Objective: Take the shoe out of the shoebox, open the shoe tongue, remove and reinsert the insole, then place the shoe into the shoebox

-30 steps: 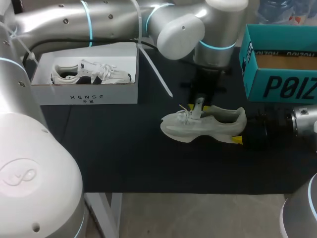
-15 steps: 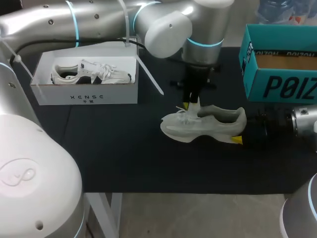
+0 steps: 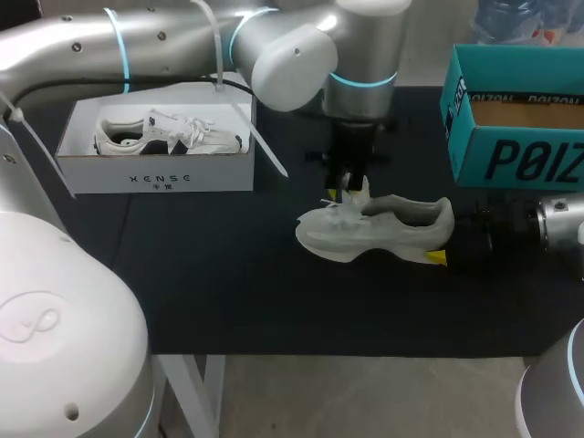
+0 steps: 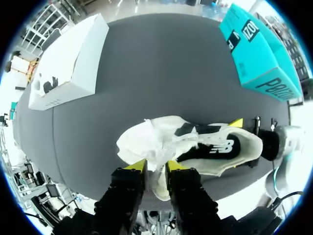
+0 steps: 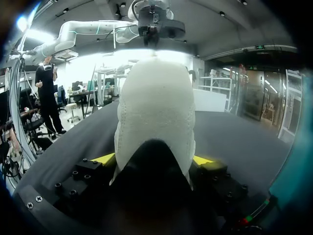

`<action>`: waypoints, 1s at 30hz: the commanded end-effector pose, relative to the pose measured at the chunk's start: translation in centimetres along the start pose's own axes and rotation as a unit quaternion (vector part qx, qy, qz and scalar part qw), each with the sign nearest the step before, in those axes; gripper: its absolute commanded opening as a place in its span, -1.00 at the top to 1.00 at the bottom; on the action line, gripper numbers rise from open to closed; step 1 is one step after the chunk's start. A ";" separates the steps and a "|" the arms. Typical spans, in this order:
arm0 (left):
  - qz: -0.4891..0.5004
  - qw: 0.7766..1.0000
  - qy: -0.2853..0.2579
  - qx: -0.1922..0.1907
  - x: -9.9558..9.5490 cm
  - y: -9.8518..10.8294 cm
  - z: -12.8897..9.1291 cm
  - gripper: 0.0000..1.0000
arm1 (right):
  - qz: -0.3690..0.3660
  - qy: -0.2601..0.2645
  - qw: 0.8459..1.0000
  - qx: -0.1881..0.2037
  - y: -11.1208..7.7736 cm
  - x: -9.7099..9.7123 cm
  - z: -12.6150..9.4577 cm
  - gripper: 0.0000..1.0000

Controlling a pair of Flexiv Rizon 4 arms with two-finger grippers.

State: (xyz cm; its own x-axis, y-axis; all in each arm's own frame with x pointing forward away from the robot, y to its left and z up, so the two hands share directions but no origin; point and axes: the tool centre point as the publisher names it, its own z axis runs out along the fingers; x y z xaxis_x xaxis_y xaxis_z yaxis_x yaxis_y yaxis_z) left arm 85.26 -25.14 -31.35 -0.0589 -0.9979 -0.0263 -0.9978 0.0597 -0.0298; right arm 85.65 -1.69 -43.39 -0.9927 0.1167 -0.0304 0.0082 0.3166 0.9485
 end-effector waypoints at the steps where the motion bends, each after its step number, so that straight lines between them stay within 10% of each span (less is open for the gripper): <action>1: 0.013 1.000 0.006 0.022 0.3 0.7 -1.9 -1.00 | 0.000 -0.001 1.000 0.001 -0.3 -0.1 0.2 1.00; 10: 0.290 0.950 0.003 0.116 3.1 2.6 -6.3 -1.00 | 0.000 -0.001 1.000 0.001 -0.3 -0.1 0.2 1.00; 13: 0.491 0.861 -0.018 0.128 3.5 3.8 -5.5 -1.00 | 0.000 -0.001 1.000 0.001 -0.3 -0.1 0.2 1.00; 15: 0.632 0.765 -0.034 0.120 2.9 5.0 -4.3 -1.00 | 0.000 -0.001 1.000 0.001 -0.3 -0.1 0.2 1.00; 19: 0.698 0.706 -0.024 0.113 2.1 5.6 -3.5 -1.00 | 0.000 -0.001 1.000 0.001 -0.3 -0.1 0.2 1.00; 30: 0.702 0.702 -0.024 0.113 2.1 5.6 -3.5 -1.00 | 0.000 -0.001 1.000 0.001 -0.3 -0.1 0.2 1.00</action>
State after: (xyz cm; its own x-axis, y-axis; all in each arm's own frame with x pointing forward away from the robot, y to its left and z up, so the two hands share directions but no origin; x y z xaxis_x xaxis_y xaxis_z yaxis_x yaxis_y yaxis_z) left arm 79.48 -27.48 -28.15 -0.8044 -0.5733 -0.1558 -0.5496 0.8177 -0.1711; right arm 85.65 -1.69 -43.39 -0.9927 0.1167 -0.0304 0.0082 0.3167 0.9485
